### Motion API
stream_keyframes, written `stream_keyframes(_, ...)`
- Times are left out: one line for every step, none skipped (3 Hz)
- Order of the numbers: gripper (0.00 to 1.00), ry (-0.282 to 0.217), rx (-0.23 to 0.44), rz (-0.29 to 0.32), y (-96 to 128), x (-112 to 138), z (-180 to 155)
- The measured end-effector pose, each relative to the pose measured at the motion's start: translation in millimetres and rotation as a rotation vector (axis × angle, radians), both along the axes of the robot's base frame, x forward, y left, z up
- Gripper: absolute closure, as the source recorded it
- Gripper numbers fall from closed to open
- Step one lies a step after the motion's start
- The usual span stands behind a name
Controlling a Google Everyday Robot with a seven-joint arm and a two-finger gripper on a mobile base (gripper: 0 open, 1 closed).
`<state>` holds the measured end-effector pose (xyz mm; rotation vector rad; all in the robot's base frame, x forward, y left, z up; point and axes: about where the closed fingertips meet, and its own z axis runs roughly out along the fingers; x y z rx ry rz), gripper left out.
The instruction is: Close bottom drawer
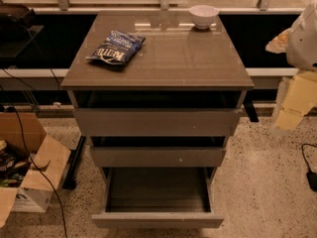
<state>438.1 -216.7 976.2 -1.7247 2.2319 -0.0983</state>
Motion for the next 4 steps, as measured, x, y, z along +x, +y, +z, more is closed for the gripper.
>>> stream_keyframes(0.00,0.000,0.000,0.000,0.0,0.0,-0.1)
stream_keyframes(0.27,0.003,-0.001,0.027,7.5,-9.0,-10.8)
stream_keyframes(0.50,0.026,-0.010,0.041,11.8,-25.5,-34.7)
stream_keyframes(0.73,0.066,0.022,0.041,10.5,-51.3,-79.6)
